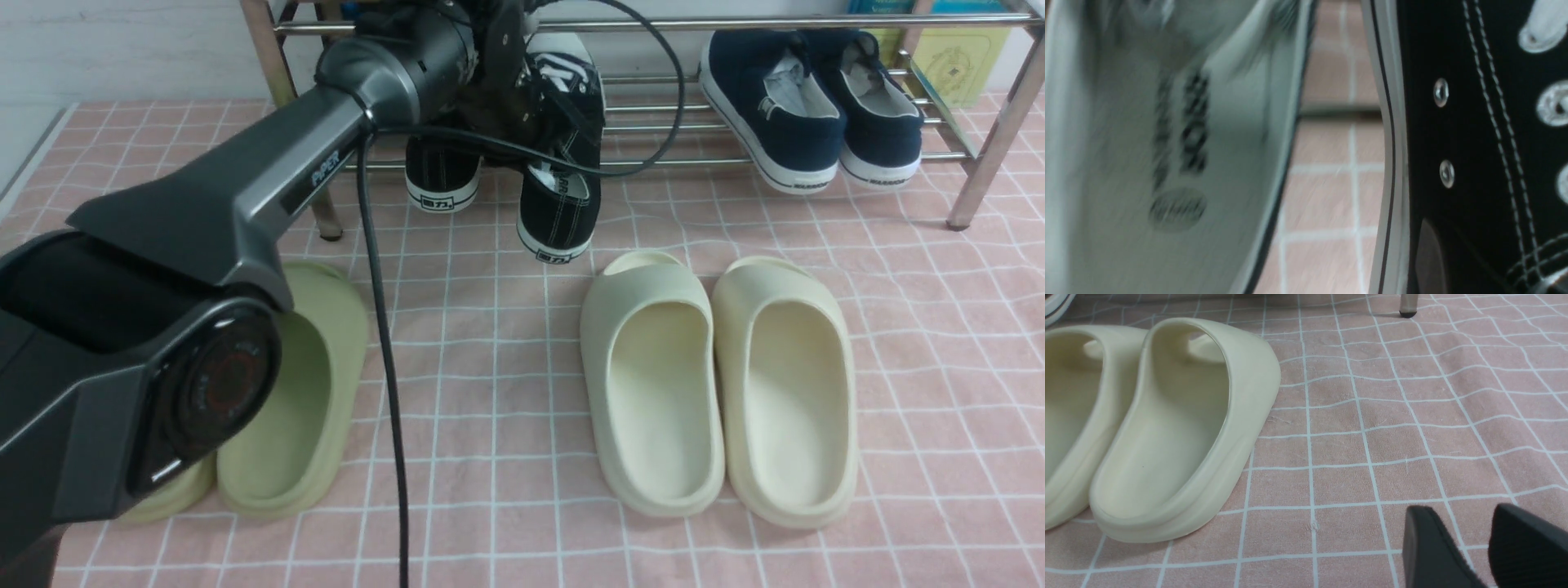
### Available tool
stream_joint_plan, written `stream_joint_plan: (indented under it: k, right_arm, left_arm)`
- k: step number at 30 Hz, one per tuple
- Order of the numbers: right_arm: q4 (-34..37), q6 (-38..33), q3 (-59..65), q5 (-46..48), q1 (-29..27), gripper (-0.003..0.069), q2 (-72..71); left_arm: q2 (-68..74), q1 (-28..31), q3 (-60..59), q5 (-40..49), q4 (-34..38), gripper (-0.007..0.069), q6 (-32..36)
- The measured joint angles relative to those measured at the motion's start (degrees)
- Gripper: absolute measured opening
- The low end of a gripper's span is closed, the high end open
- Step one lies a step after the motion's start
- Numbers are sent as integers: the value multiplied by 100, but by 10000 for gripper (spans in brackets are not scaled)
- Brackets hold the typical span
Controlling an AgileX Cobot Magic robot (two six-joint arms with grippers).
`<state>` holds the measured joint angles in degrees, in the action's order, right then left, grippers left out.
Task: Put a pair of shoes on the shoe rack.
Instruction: Use the left arm to put a shoe into the shoe rack
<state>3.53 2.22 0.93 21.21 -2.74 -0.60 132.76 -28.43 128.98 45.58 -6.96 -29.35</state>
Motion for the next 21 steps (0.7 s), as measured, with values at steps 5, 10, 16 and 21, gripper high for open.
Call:
stream_joint_plan:
  k: [5, 10, 16, 21]
  right_arm:
    - [0, 0, 0, 0, 0, 239, 0]
    - [0, 0, 0, 0, 0, 239, 0]
    - [0, 0, 0, 0, 0, 239, 0]
    - [0, 0, 0, 0, 0, 239, 0]
  left_arm:
    - [96, -6, 29, -442, -319, 27, 0]
    - [160, -6, 35, -510, -816, 45, -586]
    - [165, -6, 63, -789, -1153, 169, -932]
    - [134, -13, 74, -596, -1103, 318, -959]
